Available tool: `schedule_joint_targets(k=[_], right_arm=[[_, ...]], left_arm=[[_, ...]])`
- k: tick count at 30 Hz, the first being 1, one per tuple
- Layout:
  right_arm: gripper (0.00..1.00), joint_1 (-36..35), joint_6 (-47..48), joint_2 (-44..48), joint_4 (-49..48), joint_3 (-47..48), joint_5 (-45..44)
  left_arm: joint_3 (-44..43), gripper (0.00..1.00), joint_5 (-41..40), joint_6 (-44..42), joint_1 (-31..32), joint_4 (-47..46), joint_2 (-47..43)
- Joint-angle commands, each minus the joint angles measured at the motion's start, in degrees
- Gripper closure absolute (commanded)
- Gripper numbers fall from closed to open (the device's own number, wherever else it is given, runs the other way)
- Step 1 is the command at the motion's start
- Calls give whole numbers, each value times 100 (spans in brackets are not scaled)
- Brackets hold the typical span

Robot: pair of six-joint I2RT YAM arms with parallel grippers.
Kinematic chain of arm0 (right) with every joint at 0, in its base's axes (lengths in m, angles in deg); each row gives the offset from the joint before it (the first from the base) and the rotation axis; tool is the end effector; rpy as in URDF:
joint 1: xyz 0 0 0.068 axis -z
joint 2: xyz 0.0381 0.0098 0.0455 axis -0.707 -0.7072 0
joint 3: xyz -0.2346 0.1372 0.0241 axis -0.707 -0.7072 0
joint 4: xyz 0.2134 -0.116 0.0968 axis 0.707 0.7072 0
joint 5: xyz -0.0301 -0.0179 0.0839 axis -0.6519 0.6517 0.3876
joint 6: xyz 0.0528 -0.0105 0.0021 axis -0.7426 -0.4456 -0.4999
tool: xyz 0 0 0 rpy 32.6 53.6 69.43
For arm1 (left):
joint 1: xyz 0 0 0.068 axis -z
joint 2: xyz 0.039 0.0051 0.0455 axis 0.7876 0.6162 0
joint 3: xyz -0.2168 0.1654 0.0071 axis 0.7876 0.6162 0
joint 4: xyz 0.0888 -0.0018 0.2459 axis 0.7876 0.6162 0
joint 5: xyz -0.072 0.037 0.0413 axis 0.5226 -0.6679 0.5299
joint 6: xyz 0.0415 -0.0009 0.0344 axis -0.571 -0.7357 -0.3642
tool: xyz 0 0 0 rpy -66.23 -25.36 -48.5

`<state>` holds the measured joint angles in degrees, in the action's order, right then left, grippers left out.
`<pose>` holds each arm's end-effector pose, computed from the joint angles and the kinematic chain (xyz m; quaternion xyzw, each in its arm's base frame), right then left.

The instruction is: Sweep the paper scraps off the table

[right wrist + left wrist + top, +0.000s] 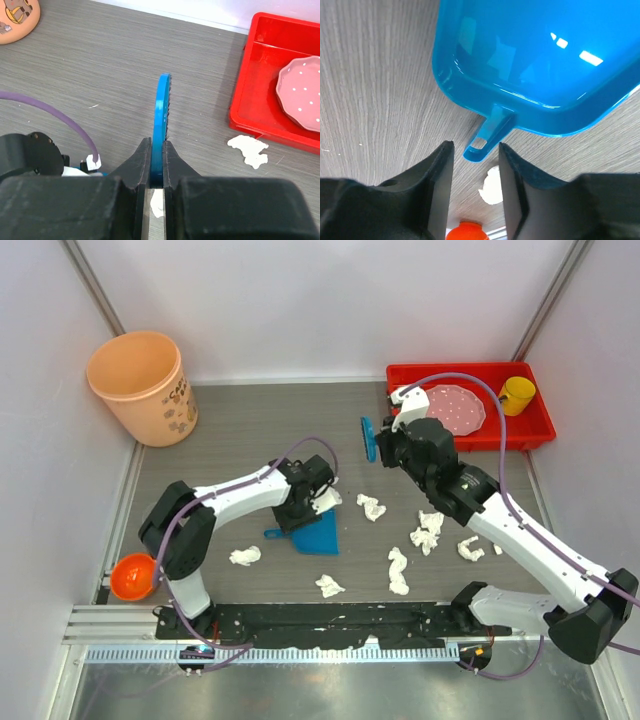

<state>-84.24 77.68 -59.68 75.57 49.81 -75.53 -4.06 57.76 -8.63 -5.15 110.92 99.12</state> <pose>0.2058 0.1536 0.3743 -0.1295 0.7948 0.1103 0.5825 0.2222 -0.2306 0.1866 0.5163 0.8528 0.0432 0.0663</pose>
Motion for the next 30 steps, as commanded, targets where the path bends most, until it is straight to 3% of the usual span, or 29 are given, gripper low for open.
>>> schedule_joint_targets(k=[1, 6, 11, 16, 25, 30], right_arm=[[99, 22, 107, 270, -313, -24, -53], [99, 22, 133, 366, -313, -112, -53], [99, 22, 72, 323, -366, -139, 53], [99, 22, -33, 279, -374, -104, 211], [99, 22, -121, 358, -383, -156, 211], [99, 31, -130, 340, -383, -147, 211]], left_arm=[[-343, 52, 651, -674, -75, 399, -20], [77, 28, 1243, -1623, -172, 771, -678], [771, 16, 1743, -2449, -426, 272, -1425], [1090, 15, 1840, -2802, -848, -362, -1304], [1415, 16, 1639, -2495, -884, -1354, -821], [1529, 23, 1841, -2337, -858, -1549, -592]])
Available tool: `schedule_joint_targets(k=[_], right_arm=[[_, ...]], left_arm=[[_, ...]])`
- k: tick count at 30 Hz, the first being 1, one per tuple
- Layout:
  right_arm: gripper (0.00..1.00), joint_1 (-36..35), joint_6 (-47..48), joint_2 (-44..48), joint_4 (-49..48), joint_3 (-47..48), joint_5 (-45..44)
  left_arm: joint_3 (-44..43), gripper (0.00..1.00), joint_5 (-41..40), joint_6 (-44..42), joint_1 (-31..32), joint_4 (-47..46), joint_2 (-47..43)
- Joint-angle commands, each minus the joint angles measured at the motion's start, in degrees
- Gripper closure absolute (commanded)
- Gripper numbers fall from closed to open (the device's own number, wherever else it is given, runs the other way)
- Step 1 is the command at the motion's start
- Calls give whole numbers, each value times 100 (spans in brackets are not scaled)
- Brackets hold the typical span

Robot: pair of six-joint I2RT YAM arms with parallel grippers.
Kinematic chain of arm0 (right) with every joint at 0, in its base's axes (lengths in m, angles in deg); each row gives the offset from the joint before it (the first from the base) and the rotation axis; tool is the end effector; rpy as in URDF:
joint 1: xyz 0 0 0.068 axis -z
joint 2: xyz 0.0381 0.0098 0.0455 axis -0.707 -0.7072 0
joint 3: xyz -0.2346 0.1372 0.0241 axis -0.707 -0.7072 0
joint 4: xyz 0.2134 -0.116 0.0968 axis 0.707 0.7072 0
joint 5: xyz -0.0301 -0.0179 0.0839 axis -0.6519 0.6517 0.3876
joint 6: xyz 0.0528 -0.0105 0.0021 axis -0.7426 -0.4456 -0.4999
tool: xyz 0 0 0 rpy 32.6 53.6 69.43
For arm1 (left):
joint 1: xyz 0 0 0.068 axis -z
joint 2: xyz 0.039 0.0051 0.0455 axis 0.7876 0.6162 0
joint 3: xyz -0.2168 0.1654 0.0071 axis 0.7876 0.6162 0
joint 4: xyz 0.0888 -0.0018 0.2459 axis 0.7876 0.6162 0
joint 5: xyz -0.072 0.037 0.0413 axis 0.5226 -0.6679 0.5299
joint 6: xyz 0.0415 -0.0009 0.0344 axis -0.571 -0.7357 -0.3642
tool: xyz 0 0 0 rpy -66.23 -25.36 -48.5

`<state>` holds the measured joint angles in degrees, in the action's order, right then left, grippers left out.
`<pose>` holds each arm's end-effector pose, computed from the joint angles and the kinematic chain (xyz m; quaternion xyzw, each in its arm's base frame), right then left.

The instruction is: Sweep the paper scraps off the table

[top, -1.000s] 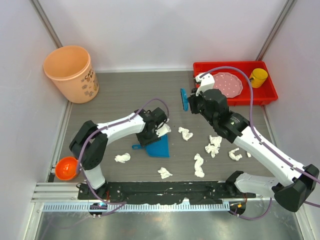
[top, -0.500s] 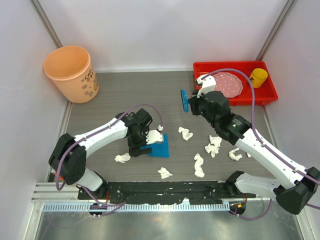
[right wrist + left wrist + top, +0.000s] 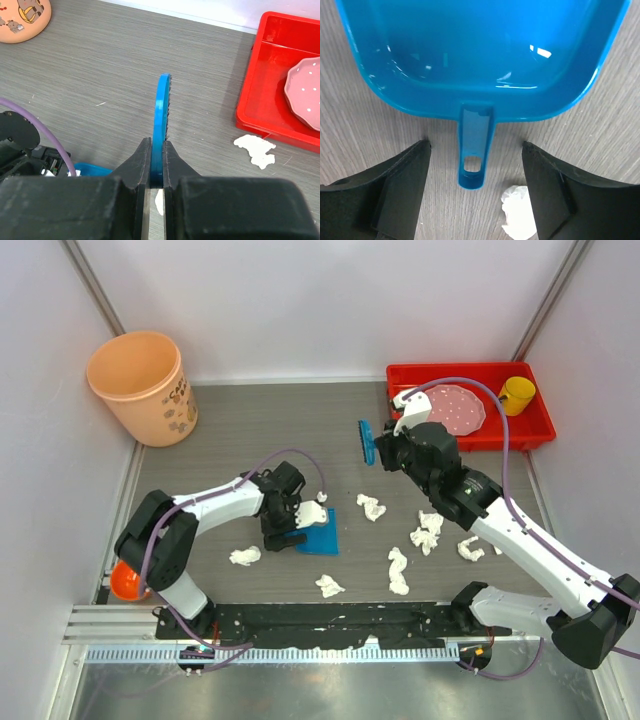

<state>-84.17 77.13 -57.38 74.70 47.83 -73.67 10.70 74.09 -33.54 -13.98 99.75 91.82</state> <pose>0.1985 0.1486 0.3731 -0.1320 0.7894 0.1293 0.5854 0.2184 -0.1780 0.1614 0.6358 0.7627 -0.0806 0.0865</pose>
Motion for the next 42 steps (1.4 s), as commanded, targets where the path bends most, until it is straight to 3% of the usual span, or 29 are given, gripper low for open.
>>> schedule_joint_targets(k=[1, 7, 10, 11, 19, 21, 22, 25, 26, 29, 34, 39, 42], right_arm=[[99, 24, -67, 111, -296, 34, 34], [99, 16, -49, 137, -313, 25, 8], [99, 16, -49, 146, -340, 16, 51], [99, 24, -67, 137, -348, 8, 60], [99, -63, -681, 50, -287, 182, 350], [99, -343, -831, -205, -182, 323, 342], [99, -806, -805, -327, -190, 446, 411], [99, -1502, -743, -977, -234, 736, 1157], [99, -1575, -848, -1127, -478, 763, 1864], [99, -1917, -1366, -1646, -1477, 650, 2747], [99, -2471, -1656, -3040, -2000, 1051, 2837], [99, -2516, -2886, -4159, -3598, 1412, 3969], [99, -2507, -3196, -4862, -3400, 1991, 4112]], left_arm=[[71, 25, 252, 181, 34, -441, 156], [378, 56, 86, 94, 52, -476, 112], [335, 83, -55, 102, 61, -336, 138], [283, 100, -221, 259, 52, -292, 112], [-1095, 100, -899, 1482, -807, 339, -529], [-1378, 100, -1256, 1666, -1063, 517, -652], [-1579, 100, -1442, 1728, -1343, 509, -740], [-1993, 100, -1935, 1860, -1975, 517, -741], [-2116, 100, -1893, 1886, -2126, 587, -740], [-2512, 100, -1646, 1975, -2566, 816, -837], [-2951, 100, -1690, 2010, -3110, 947, -969], [-3128, 100, -1646, 2027, -3463, 1027, -1039], [-3058, 100, -1664, 2019, -3490, 1036, -1083]])
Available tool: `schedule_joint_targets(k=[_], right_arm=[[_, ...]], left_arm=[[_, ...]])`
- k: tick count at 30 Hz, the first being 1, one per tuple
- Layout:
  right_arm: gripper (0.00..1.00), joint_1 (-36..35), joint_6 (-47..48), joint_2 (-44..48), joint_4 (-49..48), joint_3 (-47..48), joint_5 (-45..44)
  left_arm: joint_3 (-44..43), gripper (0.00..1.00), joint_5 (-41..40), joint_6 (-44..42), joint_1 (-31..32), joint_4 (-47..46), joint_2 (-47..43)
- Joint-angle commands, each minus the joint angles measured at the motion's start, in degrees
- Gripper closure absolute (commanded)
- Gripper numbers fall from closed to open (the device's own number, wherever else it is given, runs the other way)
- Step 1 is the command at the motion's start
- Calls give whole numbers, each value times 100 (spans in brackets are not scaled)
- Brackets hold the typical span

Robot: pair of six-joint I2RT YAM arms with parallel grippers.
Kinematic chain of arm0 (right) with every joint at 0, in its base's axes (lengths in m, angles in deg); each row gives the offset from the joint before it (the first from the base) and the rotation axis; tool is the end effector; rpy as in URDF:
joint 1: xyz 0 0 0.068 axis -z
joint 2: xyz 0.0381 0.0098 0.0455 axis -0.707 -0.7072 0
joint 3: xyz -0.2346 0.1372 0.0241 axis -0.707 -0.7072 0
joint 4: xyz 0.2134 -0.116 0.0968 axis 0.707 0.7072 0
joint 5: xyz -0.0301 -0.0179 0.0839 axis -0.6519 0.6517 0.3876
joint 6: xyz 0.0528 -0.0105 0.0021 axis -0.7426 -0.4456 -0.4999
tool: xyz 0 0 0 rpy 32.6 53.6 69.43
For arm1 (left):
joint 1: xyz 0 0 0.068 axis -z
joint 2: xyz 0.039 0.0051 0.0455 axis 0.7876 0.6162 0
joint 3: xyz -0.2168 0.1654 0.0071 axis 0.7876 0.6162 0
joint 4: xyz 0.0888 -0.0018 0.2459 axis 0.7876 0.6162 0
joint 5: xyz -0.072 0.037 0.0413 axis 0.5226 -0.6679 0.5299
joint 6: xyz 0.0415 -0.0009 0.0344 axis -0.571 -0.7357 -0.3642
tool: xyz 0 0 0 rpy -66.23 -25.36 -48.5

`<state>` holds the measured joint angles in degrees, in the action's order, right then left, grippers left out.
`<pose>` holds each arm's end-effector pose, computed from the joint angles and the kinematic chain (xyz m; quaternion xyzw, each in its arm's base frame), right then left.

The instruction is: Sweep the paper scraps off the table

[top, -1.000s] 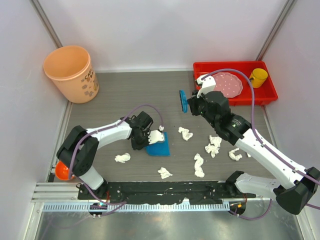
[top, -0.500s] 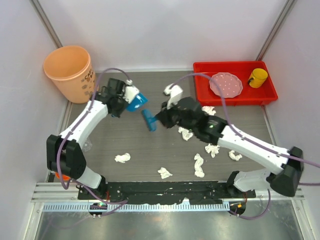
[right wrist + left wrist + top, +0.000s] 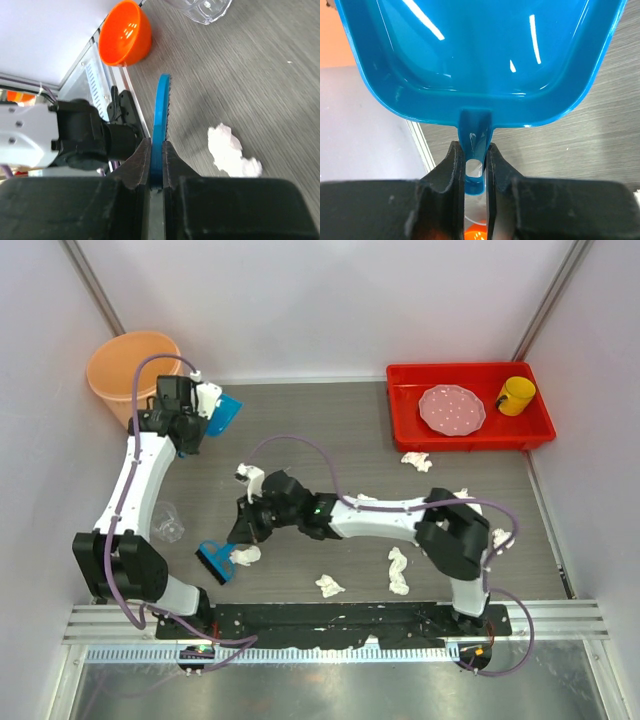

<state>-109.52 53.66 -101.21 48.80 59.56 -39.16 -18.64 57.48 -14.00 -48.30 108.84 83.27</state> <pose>0.1760 0.3949 0.2417 -0.3175 0.7661 0.4910 0.2667 0.3100 -0.0155 0.3455 0.1837 0.9243 0.1081 0.3164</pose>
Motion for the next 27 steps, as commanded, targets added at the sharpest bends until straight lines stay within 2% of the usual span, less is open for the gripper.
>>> schedule_joint_targets(k=[1, 2, 5, 7, 12, 18, 24, 27], right_arm=[[99, 37, -831, -603, -608, 933, 557], [99, 55, -735, -761, -119, 1021, 451], [99, 256, -760, -571, 159, 743, 91], [99, 458, -699, -290, 324, 224, -320], [99, 933, -348, 728, 923, -741, -886], [99, 1882, -58, 1995, 1581, -1841, -1341], [99, 2164, 373, 2945, 2364, -1809, -1615], [99, 2164, 583, 3288, 2689, -1493, -1633]], left_arm=[[-98, 100, -3, 65, -76, 127, -237], [-55, 100, 6, 65, -67, 135, -264], [25, 100, 15, 38, -67, 135, -334], [69, 100, 85, 12, -67, 127, -378], [157, 100, 375, -137, -59, 223, -378], [341, 100, 692, -313, 195, 399, -439], [912, 100, 595, -770, 854, 416, -686], [992, 100, 692, -840, 882, 565, -659]])
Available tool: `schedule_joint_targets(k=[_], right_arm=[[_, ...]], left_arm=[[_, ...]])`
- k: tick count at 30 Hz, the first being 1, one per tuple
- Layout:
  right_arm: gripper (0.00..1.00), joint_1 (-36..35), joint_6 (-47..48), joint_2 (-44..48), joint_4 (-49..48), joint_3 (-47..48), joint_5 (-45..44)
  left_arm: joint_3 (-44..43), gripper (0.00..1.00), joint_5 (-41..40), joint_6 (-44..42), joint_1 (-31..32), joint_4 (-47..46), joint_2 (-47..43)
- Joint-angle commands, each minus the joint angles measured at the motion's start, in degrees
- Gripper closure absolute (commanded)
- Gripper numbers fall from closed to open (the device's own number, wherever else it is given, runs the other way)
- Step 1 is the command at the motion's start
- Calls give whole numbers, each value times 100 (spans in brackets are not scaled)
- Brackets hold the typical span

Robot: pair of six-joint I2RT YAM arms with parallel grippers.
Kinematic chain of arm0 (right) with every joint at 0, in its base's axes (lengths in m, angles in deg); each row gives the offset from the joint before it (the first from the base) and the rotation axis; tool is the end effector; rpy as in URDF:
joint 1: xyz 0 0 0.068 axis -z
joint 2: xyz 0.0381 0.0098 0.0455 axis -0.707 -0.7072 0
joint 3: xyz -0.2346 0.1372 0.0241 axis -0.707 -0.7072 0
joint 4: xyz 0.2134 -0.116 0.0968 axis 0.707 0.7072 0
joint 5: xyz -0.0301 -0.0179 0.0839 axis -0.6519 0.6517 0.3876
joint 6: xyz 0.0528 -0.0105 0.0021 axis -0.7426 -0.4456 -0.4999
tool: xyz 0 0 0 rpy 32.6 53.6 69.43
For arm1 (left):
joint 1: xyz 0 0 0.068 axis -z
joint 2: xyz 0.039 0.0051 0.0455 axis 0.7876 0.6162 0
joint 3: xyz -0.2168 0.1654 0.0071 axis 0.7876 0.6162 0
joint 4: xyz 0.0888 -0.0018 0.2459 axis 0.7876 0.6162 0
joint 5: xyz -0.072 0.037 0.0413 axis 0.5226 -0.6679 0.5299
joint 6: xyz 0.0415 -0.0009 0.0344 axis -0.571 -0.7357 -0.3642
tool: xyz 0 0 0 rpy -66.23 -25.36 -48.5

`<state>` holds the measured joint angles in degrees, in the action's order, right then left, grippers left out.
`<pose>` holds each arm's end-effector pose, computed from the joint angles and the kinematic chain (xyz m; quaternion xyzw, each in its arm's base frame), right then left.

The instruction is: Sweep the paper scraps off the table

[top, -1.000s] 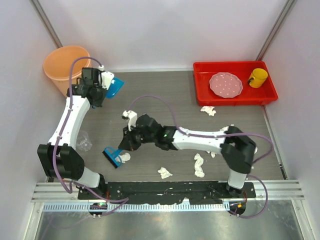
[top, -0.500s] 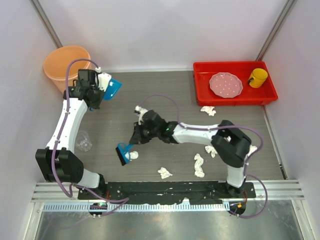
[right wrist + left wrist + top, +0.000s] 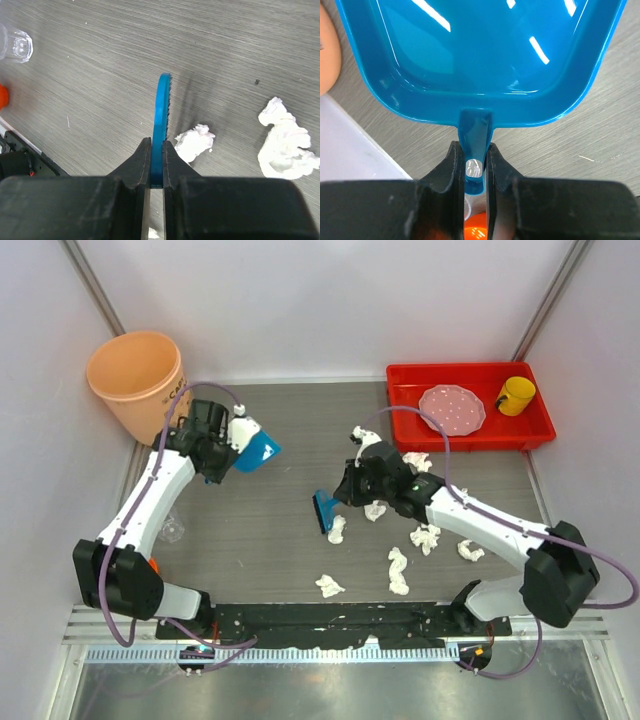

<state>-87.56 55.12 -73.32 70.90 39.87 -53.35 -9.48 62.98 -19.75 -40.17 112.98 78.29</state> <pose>0.2213 0.2064 0.2585 -0.1130 0.8880 0.2870 0.3410 0.2724 -0.0559 0.3152 0.3176 0.9116 0.0478 0.2565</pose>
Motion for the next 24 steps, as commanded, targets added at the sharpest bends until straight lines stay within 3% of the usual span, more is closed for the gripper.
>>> schedule_joint_targets(k=[1, 7, 13, 15, 24], right_arm=[[99, -32, 490, 596, 672, 565, -328], [99, 125, 1158, 887, 2058, 1321, -1873], [99, 293, 1659, 580, 2975, 1611, -3376], [99, 293, 1695, 422, 3195, 1656, -3913], [99, 301, 1598, -177, 2582, 1234, -2422]], left_arm=[[102, 100, 141, -318, 60, 196, -161], [794, 100, 351, -644, 261, 654, -117], [1815, 100, -25, -512, 1569, 435, -126], [1921, 100, -9, -451, 1720, 356, -82], [2010, 100, -88, -178, 2749, 22, 735]])
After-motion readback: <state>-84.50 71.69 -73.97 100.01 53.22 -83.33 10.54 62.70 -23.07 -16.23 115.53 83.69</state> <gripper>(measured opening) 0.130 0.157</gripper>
